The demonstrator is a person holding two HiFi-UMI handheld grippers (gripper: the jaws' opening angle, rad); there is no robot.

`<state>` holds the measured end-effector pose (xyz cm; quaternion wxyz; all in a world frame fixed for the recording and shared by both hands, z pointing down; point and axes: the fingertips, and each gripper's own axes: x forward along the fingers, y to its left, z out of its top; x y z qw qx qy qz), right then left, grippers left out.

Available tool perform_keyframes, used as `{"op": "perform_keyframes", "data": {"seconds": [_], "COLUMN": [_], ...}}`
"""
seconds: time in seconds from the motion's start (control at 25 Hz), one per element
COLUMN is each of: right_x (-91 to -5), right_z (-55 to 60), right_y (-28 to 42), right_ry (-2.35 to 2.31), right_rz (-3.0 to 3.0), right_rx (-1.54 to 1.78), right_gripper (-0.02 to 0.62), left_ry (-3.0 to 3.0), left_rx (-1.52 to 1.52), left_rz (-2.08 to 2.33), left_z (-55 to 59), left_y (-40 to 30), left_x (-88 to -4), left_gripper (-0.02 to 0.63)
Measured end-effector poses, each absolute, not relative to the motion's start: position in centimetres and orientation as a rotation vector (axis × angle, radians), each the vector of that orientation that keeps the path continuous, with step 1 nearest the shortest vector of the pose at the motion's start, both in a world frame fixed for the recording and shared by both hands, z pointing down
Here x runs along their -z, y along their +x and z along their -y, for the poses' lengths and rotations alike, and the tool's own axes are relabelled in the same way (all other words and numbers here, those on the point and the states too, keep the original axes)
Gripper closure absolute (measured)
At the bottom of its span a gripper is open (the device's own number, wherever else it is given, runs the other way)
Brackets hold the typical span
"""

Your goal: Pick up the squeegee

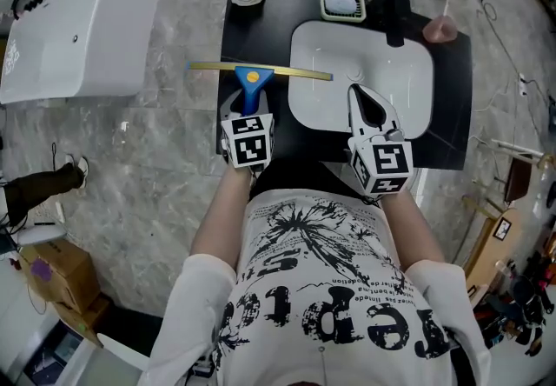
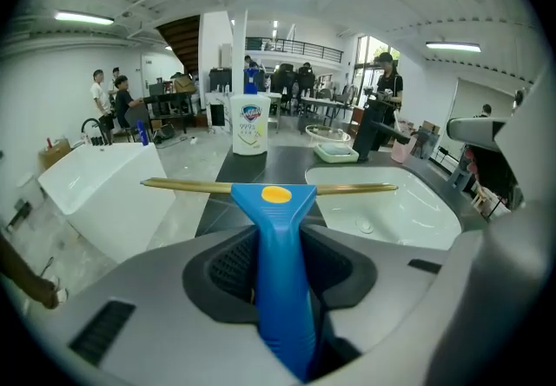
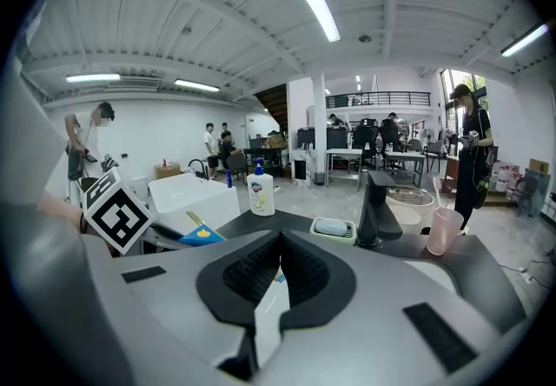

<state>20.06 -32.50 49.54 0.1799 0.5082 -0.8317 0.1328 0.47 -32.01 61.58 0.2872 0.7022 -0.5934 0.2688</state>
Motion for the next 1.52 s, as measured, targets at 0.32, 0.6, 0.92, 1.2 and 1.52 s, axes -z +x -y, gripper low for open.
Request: {"op": "perform_keyframes", "data": {"seconds": [0.32,0.6,0.92,1.2,1.52], "right_x": [-45.2,-40.5,-33.1,-29.8,-29.8], "right_z": [33.4,33.8,33.2,33.1,33.4], "right_y": [21.0,21.0,20.8,21.9,21.5], "right_ry": [1.445,1.469,1.478,1.539,1.501], "right_rz": [2.423,2.509,2.633,2.68,2.689], "right_rx": [-0.305,-0.231,-0.051,0.038,0.069], "right_gripper": [0.58,0.58,0.58,0.58,0.581], "left_ry": [2.049,2.182,2.422,2.522,2.517], "left_rx": [-0.616,-0.421,-0.195,-0.098,-0.108], "left_rz": [1.723,1.837,1.909,1.922,1.9], "left_z": [33.8,35.0,34.9,33.9,34.7], "left_y": [1.0,1.1,1.9,2.5,2.5], "left_x": [-51.3,-42.8,-32.5,-28.2,-28.6], "left_gripper": [0.46,0.46,0.459,0.459,0.459]}}
